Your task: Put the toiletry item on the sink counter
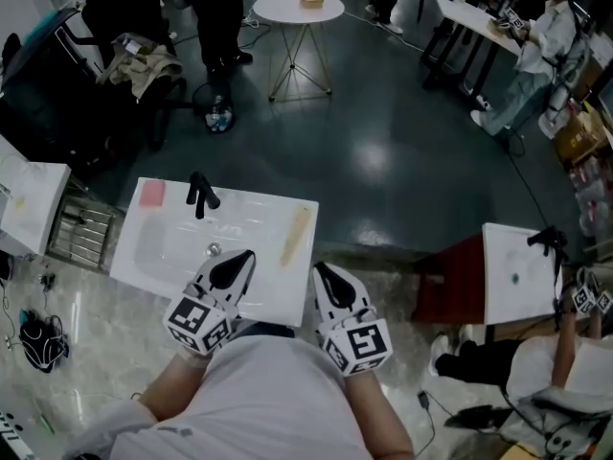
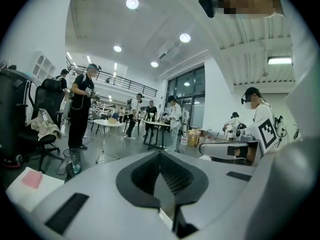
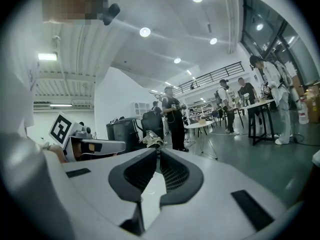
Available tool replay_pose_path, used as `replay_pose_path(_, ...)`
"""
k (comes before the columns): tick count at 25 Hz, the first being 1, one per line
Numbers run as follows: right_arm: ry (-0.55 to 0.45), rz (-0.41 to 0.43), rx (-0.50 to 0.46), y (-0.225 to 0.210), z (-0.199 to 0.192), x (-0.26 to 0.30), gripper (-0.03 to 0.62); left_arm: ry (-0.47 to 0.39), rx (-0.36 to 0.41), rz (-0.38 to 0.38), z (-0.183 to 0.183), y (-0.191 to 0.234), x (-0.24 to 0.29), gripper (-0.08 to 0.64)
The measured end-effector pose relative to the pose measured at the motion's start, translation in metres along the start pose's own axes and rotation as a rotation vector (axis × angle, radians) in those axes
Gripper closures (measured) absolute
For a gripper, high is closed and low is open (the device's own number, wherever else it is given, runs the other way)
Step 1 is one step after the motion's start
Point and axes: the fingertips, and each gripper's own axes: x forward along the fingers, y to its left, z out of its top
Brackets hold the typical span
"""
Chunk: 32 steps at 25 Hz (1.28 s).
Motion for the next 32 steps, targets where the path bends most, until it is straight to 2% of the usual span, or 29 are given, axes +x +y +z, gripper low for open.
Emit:
replay_pose_path(7, 0.015, 0.009, -0.028, 0.006, 0.003, 0.006, 0.561, -0.032, 0.002, 0.023, 0.002, 0.011, -0.011, 0.543)
replay_pose_path(14, 0.006, 0.017, -0.031, 0.012, 0.007, 0.006, 0.561, -0.028, -0.006, 0.04, 0.001, 0.014, -0.019, 0.543)
replay_pose_path(32, 0.006, -0.027, -0.003, -0.006, 0.0, 0.003, 0.561, -0.003, -0.043, 0.059, -0.011, 0.02, -0.019, 0.543)
